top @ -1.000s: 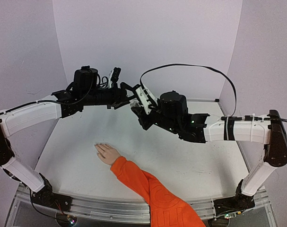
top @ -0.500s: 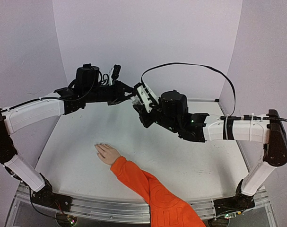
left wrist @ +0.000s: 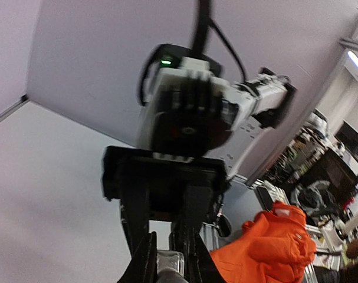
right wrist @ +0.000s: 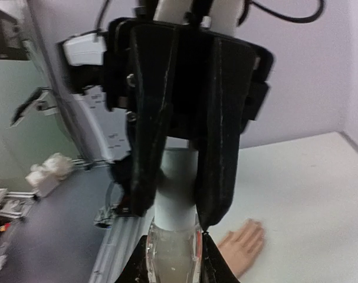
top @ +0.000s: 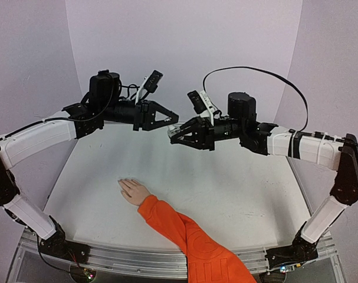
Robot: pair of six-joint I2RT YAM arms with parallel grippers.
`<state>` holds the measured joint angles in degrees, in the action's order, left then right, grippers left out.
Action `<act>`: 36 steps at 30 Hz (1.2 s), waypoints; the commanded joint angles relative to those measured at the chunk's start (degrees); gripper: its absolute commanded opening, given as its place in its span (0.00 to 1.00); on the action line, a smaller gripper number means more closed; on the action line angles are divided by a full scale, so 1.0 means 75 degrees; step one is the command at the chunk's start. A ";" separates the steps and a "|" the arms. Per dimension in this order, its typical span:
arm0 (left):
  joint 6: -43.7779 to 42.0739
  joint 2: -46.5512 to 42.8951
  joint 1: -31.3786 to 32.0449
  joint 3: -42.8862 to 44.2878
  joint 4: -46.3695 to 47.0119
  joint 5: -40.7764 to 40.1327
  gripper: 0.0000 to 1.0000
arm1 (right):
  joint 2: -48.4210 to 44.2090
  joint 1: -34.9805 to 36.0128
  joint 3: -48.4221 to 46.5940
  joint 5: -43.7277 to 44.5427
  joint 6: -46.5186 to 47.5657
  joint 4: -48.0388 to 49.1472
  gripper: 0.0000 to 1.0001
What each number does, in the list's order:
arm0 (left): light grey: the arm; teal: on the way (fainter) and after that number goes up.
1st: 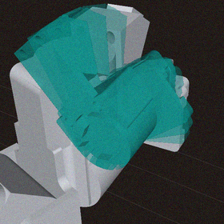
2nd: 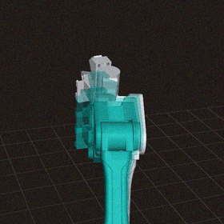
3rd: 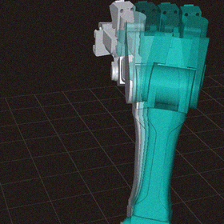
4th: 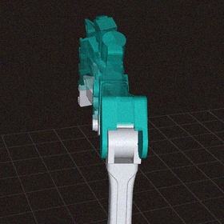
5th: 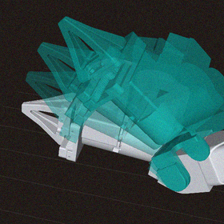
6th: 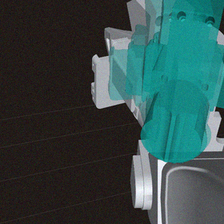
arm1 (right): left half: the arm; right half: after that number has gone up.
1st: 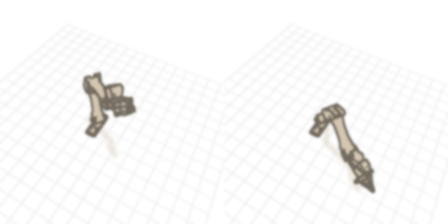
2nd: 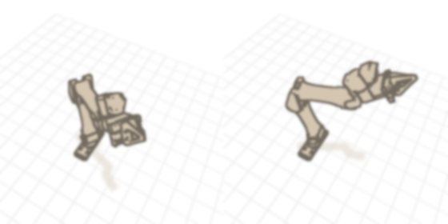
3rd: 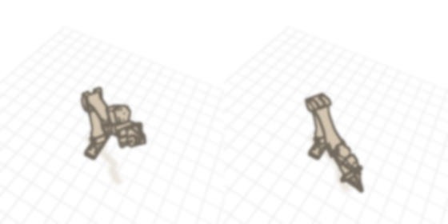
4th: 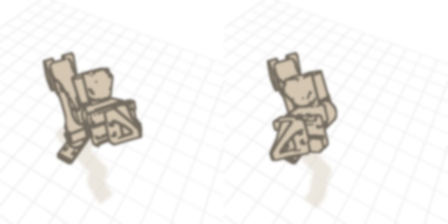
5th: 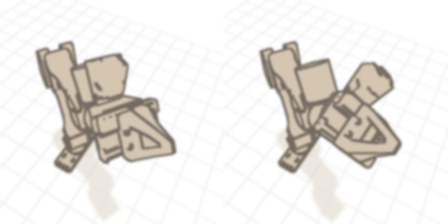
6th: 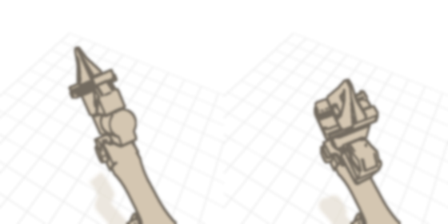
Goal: Paint the nails
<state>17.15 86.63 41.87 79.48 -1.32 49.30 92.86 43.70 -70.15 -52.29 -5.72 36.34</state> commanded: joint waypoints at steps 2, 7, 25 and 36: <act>-0.0839 -0.0256 0.0487 0.0107 0.0515 0.1756 0.00 | -0.0472 0.0514 -0.0306 -0.3392 -0.0326 0.0992 0.00; -0.0089 -0.0656 0.0377 -0.0197 0.0510 0.0786 0.16 | -0.0977 0.0490 0.0363 -0.1611 -0.0068 0.0877 0.00; 0.0618 -0.1416 -0.0136 -0.0435 -0.2612 -0.1332 0.64 | -0.0239 0.0718 -0.0171 0.2369 0.1330 -0.1219 0.00; 0.0171 -0.0812 0.0048 0.0153 -0.3395 -0.1414 0.31 | 0.0087 0.0888 -0.0455 0.2693 0.1487 -0.1340 0.00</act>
<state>20.45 80.36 41.80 77.21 -25.15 39.31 93.21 50.04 -70.30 -33.01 4.01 24.84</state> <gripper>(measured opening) 0.362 0.210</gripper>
